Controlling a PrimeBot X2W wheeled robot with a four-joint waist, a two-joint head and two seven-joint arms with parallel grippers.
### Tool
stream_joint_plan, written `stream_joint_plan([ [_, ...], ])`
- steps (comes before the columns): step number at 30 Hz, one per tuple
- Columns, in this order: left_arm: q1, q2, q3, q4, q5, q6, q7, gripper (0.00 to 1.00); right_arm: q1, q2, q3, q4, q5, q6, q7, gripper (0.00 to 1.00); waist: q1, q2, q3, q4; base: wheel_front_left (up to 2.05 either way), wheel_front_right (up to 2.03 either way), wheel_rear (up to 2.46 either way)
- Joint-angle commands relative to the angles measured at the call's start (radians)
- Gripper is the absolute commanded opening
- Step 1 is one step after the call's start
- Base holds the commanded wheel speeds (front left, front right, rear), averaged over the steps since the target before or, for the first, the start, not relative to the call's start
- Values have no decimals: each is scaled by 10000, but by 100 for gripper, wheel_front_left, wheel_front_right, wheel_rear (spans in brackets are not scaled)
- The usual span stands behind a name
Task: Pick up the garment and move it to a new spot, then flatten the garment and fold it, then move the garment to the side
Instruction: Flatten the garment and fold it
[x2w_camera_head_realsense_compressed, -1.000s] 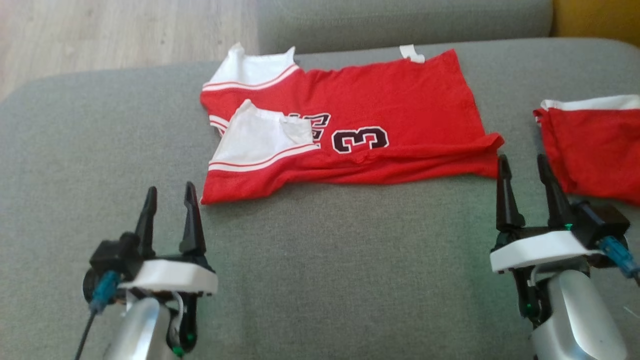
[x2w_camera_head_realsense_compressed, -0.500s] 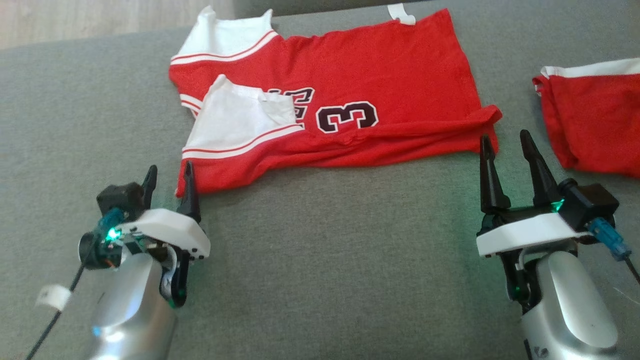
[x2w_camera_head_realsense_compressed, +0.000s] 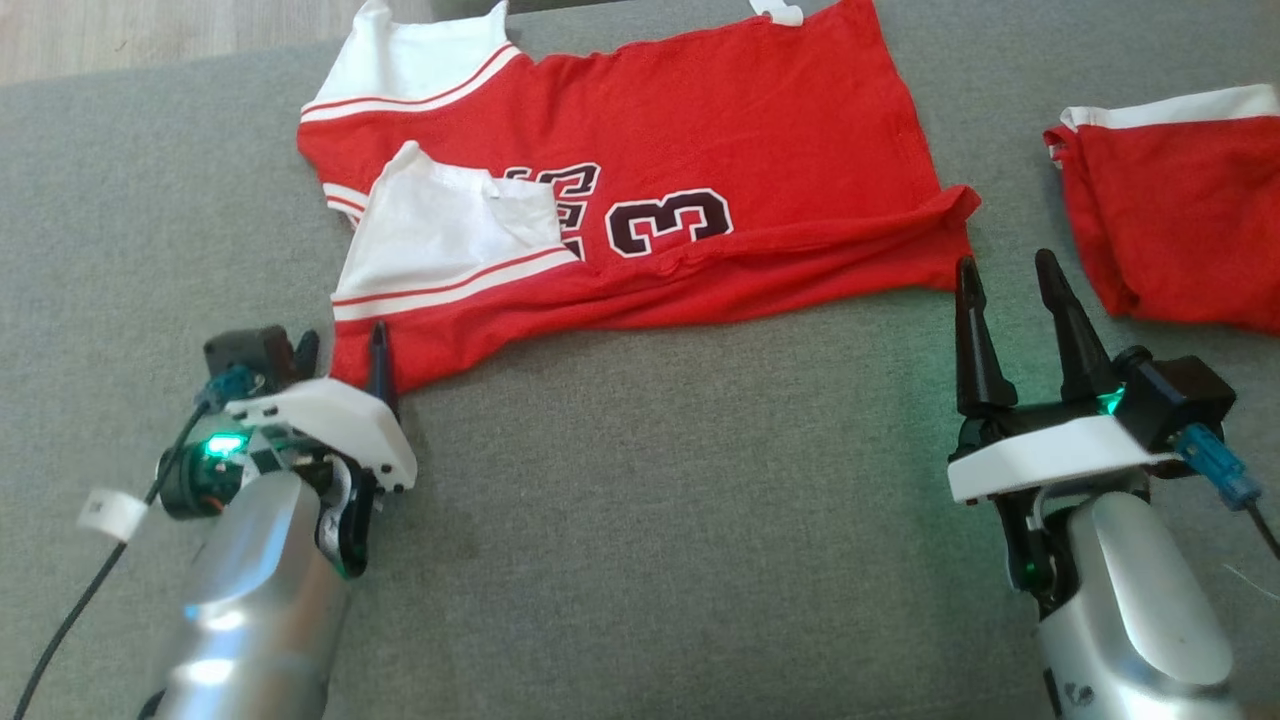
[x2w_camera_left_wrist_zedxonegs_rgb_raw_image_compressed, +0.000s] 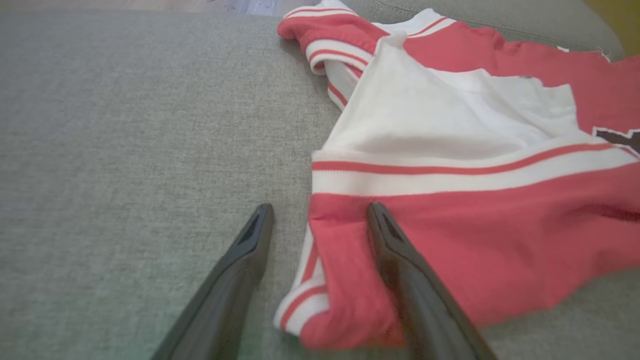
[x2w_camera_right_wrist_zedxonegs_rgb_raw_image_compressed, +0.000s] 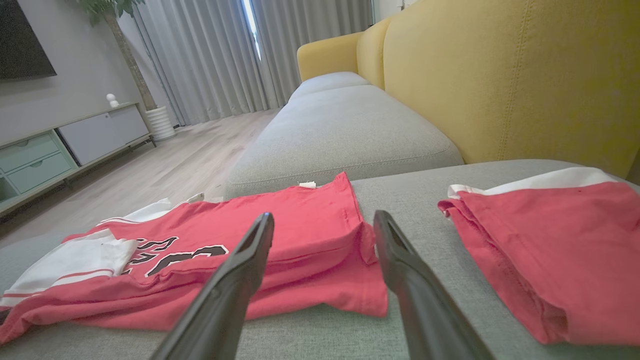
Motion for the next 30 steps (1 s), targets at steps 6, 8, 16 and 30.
stream_joint_plan([
  [6, -162, 182, 117, 297, -118, -172, 218, 0, -437, 35, 240, -111, -40, -9, 152, 100, 0, -1, -2, 48, 0, 0, 0],
  [8, -223, 177, 185, 195, -181, -194, -129, 0, -526, 35, 140, 48, -149, -9, 383, 100, 0, -1, -10, 90, 0, 0, 0],
  [16, -347, 103, 313, -174, -307, -231, -1396, 0, -1552, 35, -640, 1420, -219, -9, 1917, 100, 0, -1, -70, 430, 0, 0, 0],
  [30, -425, -266, -101, -280, -361, -497, -2046, 0, -3985, 35, -2473, 5595, -2000, -9, 4022, 100, 0, -1, -40, 1118, 0, 0, 0],
])
